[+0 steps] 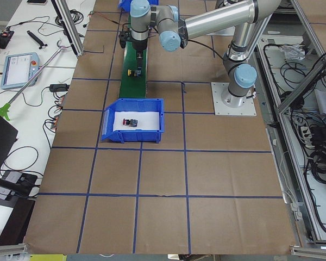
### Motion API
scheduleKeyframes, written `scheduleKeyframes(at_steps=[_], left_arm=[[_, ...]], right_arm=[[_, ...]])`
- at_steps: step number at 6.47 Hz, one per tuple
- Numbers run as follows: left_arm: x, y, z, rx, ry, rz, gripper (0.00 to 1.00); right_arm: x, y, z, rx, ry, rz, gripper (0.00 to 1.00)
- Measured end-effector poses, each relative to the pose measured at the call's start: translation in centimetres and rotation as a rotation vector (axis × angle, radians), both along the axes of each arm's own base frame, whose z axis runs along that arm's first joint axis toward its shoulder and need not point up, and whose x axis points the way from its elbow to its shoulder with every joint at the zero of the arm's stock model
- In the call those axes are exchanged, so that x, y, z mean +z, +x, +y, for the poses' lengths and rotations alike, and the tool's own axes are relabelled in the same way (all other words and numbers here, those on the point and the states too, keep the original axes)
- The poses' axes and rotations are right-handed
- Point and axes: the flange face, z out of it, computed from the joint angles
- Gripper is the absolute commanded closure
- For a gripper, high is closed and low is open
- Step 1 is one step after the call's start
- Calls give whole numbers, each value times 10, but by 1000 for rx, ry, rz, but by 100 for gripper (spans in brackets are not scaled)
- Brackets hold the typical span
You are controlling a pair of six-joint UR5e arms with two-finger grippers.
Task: Transport two buttons from left to right
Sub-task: 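Open the left gripper and return it over the bin, then lower the left gripper and grasp the red-capped push button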
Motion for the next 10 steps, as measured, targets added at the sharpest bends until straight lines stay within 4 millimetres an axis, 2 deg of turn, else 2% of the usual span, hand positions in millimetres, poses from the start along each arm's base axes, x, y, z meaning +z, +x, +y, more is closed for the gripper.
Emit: scheduleKeyframes(at_steps=[2, 3, 5, 6, 7, 9, 10], left_arm=[[-1, 77, 0, -18, 5, -11, 1], [-5, 121, 4, -43, 11, -17, 1], [-21, 201, 17, -36, 26, -11, 1], [-33, 221, 17, -43, 30, -6, 1], [-43, 229, 13, -48, 27, -7, 1], [-67, 237, -1, -54, 11, -16, 1], [-85, 240, -11, -60, 6, -19, 1]], right_arm=[[-2, 0, 0, 0, 4, 0, 0], [-3, 0, 1, 0, 6, 1, 0], [-5, 0, 1, 1, 11, 2, 0], [-6, 0, 1, 2, 12, 3, 0], [-6, 0, 1, 2, 12, 5, 0], [-6, -1, 1, 2, 12, 6, 0], [-6, -1, 2, 3, 13, 7, 0]])
